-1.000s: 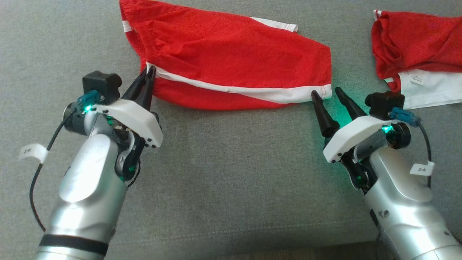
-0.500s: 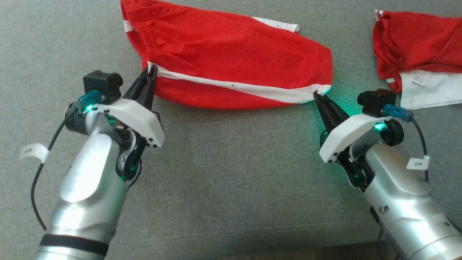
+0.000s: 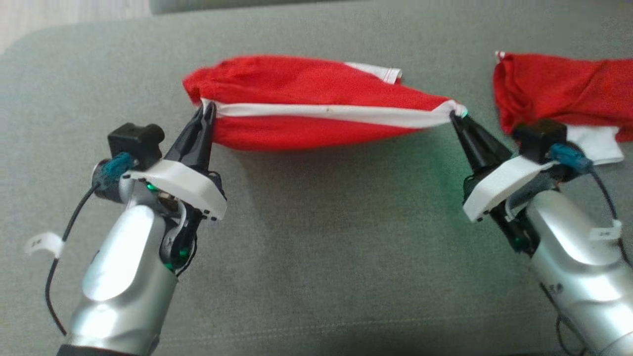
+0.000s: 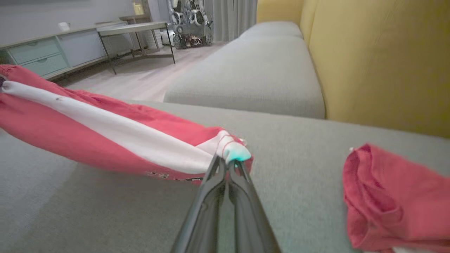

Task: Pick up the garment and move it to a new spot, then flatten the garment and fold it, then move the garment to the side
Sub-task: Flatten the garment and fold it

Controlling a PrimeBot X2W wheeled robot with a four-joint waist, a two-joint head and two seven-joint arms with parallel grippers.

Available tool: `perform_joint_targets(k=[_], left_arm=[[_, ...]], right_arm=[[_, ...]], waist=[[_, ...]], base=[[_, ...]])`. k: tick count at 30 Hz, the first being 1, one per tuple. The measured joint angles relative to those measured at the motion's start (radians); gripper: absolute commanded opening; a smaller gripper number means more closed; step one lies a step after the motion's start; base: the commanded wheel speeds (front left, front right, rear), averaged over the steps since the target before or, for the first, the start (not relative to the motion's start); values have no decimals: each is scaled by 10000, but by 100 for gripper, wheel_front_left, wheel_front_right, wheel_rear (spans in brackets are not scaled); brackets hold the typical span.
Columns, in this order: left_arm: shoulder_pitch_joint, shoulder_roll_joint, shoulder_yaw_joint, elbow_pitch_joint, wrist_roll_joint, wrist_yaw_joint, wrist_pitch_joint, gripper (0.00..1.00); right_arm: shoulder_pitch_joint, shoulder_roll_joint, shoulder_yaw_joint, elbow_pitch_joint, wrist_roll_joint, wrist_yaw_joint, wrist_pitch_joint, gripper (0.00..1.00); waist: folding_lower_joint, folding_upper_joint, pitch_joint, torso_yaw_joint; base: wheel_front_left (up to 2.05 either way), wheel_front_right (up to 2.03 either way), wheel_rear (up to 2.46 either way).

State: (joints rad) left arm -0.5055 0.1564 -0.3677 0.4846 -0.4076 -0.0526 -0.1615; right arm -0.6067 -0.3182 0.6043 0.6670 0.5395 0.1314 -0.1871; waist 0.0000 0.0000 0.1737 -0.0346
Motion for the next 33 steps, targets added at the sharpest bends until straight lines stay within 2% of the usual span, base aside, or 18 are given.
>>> perform_joint_targets(k=[8,12,19,26,29,30,33], left_arm=[[345,188,79,-1797,0,184,-251,0],[572,341,169,-2968,-2,412,-102,0],[807,504,351,-5409,-107,984,621,0],[1158,639,447,-6882,-370,1419,1718,0],[1036,848,481,-6941,-414,1386,2151,0],[646,865,500,-6656,-671,1208,2360,0],[-105,851,543,-6054,-926,1001,2504,0]], right_arm=[[-2,-531,-790,-1540,-761,0,-222,0],[4,-748,-1383,-2420,-1206,0,201,0],[245,-830,-3051,-4627,-1325,0,2105,0],[1258,-715,-4201,-6742,-984,0,4610,0],[1121,-713,-4255,-7308,-1172,0,5342,0],[697,-706,-4096,-7365,-1172,0,5720,0],[-17,-671,-3820,-7262,-1139,0,5954,0]], waist=[[0,0,-1127,68],[-1,0,-1738,89],[-1,0,-2306,36],[-1,0,-2038,3],[-1,0,-1671,8],[-1,0,-1316,23],[-1,0,-911,49]], base=[[0,0,0],[0,0,0],[0,0,0],[0,0,0],[0,0,0],[0,0,0],[0,0,0]])
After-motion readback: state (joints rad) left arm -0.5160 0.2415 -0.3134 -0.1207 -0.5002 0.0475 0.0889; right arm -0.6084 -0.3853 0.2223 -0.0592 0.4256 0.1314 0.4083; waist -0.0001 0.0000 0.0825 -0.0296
